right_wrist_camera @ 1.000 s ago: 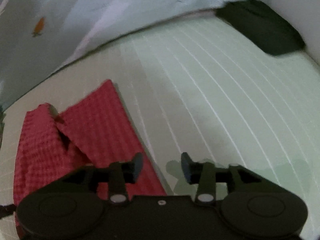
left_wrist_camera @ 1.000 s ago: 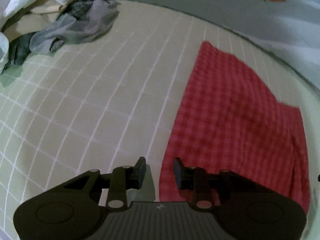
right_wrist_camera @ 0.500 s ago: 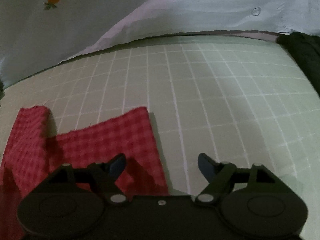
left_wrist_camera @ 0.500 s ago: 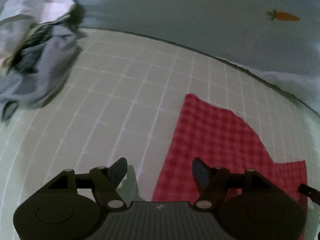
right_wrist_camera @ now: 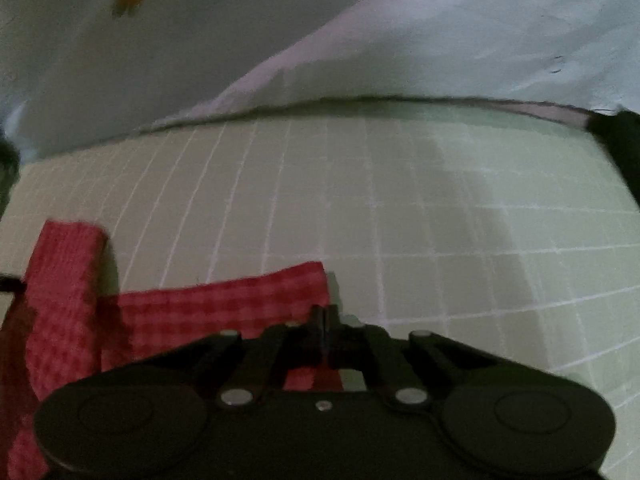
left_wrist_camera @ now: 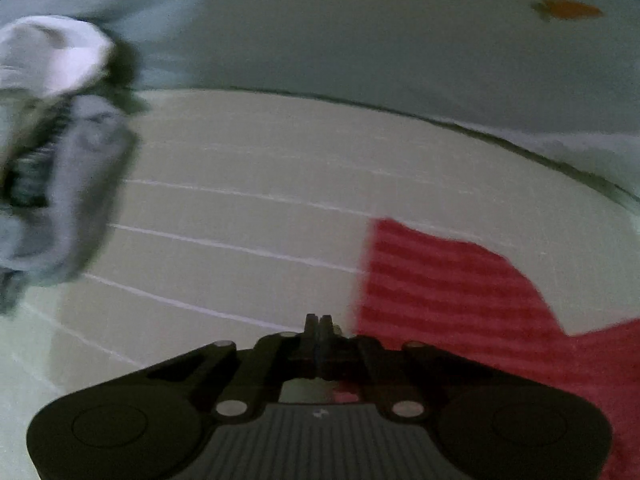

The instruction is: Fold clothes

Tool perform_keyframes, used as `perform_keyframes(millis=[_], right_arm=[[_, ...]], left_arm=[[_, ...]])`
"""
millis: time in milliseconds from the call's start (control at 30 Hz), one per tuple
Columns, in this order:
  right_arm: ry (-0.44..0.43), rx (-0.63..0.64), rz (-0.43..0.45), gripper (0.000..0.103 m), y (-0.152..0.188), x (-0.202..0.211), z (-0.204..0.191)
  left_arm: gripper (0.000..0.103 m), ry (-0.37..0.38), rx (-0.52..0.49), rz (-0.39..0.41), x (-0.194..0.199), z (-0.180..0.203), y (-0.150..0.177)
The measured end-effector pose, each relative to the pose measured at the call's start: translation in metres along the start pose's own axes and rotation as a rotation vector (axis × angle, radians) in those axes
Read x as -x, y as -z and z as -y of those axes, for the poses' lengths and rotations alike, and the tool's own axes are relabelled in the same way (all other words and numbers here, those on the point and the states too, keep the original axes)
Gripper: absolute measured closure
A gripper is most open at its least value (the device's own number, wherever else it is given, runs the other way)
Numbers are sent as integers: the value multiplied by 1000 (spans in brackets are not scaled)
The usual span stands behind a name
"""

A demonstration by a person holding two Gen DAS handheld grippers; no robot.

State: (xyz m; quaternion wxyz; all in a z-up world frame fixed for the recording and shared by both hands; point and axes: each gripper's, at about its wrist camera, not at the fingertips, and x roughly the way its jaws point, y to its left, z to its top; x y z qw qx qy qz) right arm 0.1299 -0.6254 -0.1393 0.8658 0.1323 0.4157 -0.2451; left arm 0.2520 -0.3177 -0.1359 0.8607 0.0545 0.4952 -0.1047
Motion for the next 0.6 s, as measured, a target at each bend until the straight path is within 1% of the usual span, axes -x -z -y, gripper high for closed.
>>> perform_keyframes(millis=[100,133,167,200,233,300,333,367,400,433,467,533,567,600], right_arm=[[100,-71,67,103,-5,12,27],[156,-103,84,103,-7,15,41],[202,-132,94,103,-7,16,53],[230,-153,96,103,-8,16,63],[248,-171,91,103,-7,16,71],[269,-198,81,102,-6,16,82],[271,-206,78,101,-4,16,84],[270,-210,75,98,-3,16,85],[265,-215,67,96,-1,15,85],[259,-222,58,86,0,14,86],[248,-230,49,73,2,14,86],[223,-247,30,60,5,13,86],[215,-251,22,56,7,11,86],[208,-254,16,54,10,10,87]], left_arm=[[103,-61,55,19,4,-27,-3],[103,-81,73,25,6,-36,-4],[103,-101,91,32,7,-45,-5],[103,-116,108,35,8,-52,-6],[103,-107,117,30,9,-54,-5],[102,-53,113,29,9,-48,-2],[96,-27,108,30,10,-43,-1],[86,-15,105,26,8,-38,0],[80,-4,101,23,7,-34,1],[72,8,98,20,6,-29,1],[67,19,95,17,5,-24,2],[64,42,88,10,2,-14,4],[62,54,85,7,1,-10,4],[61,65,82,3,0,-5,5]])
